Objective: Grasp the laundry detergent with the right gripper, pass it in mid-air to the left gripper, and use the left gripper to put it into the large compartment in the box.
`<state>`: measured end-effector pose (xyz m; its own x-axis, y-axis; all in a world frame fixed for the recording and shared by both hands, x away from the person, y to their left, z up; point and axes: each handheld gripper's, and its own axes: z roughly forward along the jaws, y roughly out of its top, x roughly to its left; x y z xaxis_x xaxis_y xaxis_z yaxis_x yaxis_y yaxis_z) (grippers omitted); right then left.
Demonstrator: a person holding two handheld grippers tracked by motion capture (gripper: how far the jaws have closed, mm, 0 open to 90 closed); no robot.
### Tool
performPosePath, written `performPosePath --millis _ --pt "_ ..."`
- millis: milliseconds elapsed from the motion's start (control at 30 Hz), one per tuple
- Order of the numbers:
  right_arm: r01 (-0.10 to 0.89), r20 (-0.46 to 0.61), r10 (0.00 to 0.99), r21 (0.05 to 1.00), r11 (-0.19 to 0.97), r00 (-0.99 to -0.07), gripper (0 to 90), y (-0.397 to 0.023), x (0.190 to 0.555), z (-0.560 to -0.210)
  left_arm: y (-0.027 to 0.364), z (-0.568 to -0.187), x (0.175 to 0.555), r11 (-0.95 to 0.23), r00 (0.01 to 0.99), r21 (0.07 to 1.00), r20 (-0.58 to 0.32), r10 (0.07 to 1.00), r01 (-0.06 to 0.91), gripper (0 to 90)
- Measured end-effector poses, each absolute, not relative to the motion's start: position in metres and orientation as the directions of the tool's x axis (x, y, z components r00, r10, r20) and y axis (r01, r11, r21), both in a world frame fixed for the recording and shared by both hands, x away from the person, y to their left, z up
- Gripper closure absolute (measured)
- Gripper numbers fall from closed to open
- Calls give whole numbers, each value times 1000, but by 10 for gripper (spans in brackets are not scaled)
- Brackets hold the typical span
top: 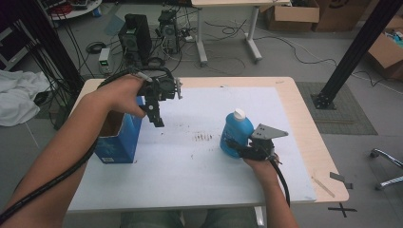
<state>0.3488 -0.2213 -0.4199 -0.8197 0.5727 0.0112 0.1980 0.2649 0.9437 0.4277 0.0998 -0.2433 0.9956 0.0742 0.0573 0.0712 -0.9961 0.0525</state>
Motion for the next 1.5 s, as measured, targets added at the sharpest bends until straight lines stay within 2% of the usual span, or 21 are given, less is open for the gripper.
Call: performPosePath --millis 200,333,800,1100,1500 --pt "155 -15 498 942 299 -867 441 -212 345 -392 98 -239 422 -997 996 52 53 65 63 3" --pt "152 9 419 939 310 -908 441 -202 346 -383 96 -239 415 -998 998 49 45 47 45 3" --pt "109 30 199 911 397 -979 442 -140 343 -393 80 -239 381 -999 999 25 20 -26 -27 1" --pt "78 38 106 910 408 -994 445 -108 340 -398 66 -239 362 -997 997 24 20 -72 -73 1" --pt "57 37 58 915 400 -998 448 -80 340 -396 51 -240 343 -993 992 7 32 -121 -121 1"
